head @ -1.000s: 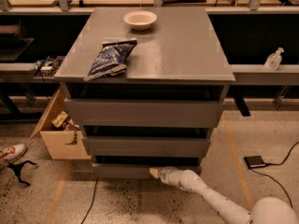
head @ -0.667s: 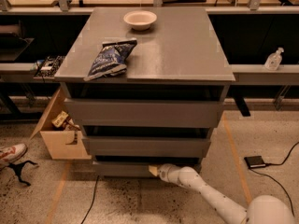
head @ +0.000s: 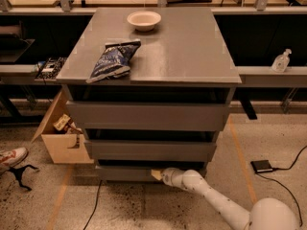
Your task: Close bottom drawer
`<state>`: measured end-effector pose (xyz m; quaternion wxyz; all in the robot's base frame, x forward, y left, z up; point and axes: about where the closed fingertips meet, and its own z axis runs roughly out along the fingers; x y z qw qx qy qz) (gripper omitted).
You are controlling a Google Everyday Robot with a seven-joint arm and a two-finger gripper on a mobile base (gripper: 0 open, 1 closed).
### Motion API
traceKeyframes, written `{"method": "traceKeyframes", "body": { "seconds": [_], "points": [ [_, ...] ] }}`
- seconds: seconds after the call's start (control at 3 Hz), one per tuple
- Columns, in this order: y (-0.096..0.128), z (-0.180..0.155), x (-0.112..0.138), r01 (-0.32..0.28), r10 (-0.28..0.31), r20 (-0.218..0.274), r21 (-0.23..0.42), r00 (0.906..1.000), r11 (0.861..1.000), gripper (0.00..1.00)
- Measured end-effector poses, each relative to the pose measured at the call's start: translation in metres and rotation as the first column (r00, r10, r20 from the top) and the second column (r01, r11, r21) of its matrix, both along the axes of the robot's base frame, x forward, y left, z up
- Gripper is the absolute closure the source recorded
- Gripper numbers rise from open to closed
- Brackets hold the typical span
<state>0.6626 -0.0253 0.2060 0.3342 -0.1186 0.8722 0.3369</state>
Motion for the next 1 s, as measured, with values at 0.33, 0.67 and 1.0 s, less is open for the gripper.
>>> {"method": "traceKeyframes", "body": {
  "seconds": [0.33,0.67,1.0],
  "points": [
    [-0.0001,-0.0001,-0.0001,0.0,0.0,0.0,0.0,1.0,1.0,1.0],
    [-0.0001,-0.0001,-0.0001,0.0,0.0,0.0,0.0,1.0,1.0,1.0],
    [-0.0002,-0.0002,-0.0002,0.0,0.0,-0.001,0.0,1.0,1.0,1.0]
  ]
}}
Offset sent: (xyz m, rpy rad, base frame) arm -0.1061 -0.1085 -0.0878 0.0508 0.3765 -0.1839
